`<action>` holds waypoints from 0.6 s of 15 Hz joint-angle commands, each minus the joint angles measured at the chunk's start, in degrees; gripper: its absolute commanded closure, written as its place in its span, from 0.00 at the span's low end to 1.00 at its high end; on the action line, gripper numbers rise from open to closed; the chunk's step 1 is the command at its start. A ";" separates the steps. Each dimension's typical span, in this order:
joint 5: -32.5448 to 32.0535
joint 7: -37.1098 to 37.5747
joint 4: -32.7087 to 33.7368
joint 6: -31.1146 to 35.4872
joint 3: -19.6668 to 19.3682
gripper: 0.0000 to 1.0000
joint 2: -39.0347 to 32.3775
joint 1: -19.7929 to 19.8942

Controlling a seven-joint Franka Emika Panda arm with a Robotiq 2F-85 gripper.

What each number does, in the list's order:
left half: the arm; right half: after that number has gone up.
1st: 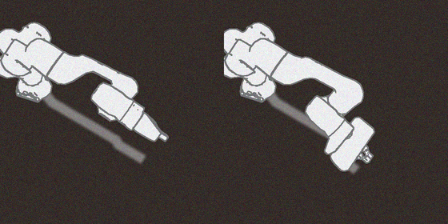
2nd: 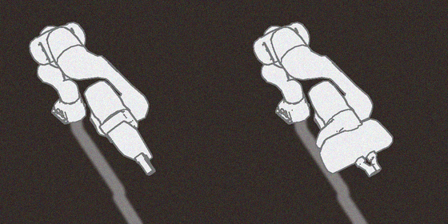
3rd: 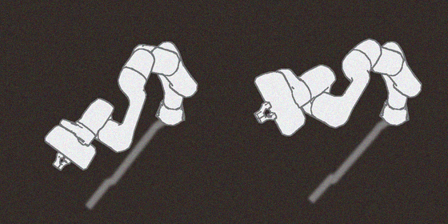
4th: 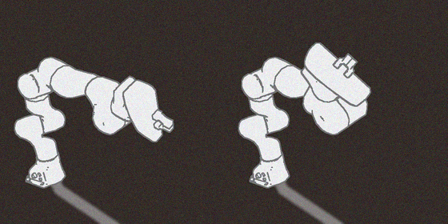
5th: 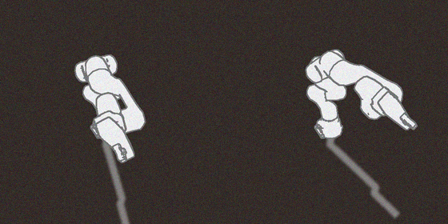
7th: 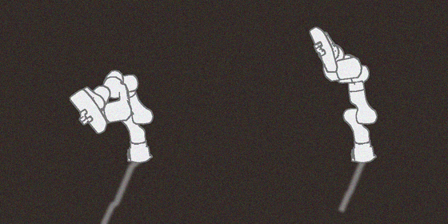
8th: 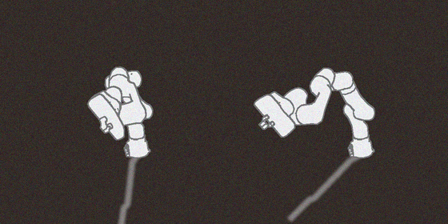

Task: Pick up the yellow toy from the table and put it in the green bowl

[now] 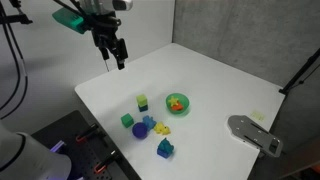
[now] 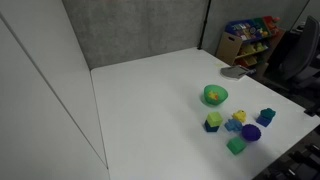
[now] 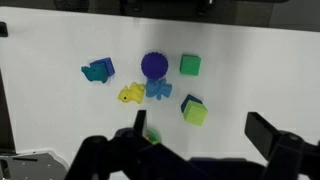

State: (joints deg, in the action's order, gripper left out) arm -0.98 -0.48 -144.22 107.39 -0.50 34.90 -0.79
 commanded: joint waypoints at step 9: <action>0.12 0.50 0.31 0.81 0.37 0.00 -0.77 0.33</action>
State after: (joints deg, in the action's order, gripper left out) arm -0.98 -0.48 -144.22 107.39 -0.50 34.89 -0.79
